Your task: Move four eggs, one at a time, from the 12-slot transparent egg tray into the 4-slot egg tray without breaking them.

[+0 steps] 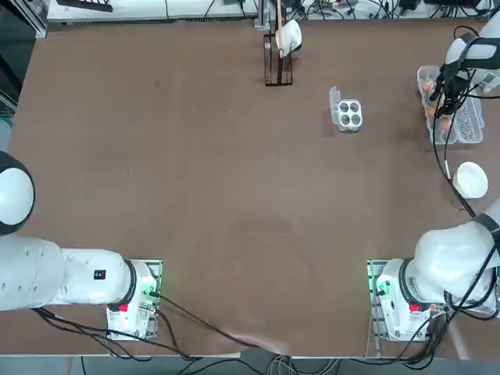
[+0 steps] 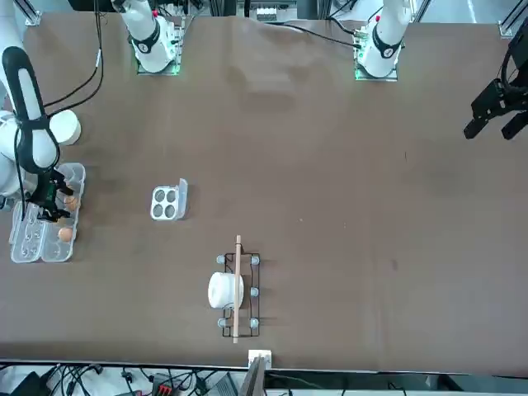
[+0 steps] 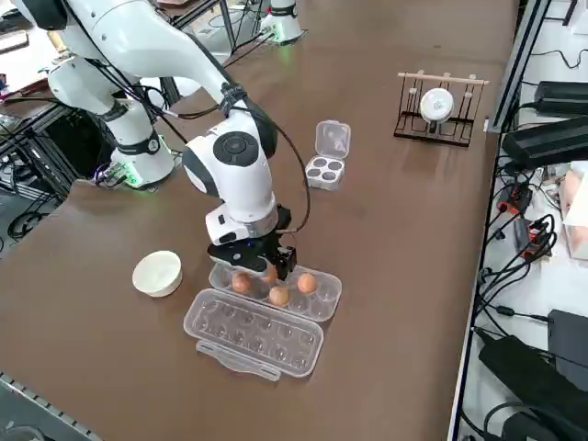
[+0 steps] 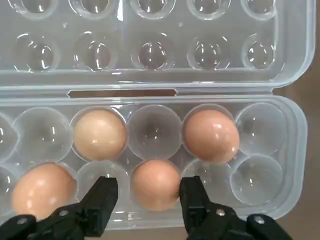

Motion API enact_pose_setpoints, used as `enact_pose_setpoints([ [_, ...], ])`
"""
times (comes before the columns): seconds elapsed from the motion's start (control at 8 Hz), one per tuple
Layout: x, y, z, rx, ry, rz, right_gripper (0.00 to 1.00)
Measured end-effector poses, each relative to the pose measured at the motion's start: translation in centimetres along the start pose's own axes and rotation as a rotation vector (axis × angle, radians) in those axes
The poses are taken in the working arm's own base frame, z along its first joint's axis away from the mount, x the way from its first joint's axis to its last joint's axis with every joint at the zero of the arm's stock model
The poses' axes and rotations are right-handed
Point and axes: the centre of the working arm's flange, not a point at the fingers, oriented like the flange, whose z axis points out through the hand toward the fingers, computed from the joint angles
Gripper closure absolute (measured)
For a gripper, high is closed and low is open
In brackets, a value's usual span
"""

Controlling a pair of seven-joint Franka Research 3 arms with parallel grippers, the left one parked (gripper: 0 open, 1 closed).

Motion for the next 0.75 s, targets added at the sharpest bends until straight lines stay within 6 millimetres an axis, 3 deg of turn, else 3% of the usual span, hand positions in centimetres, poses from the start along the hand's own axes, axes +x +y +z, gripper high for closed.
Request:
enact_pose_setpoints([
  [0.75,0.15,0.15,0.28,-0.005,-0.001,0.032,0.19],
])
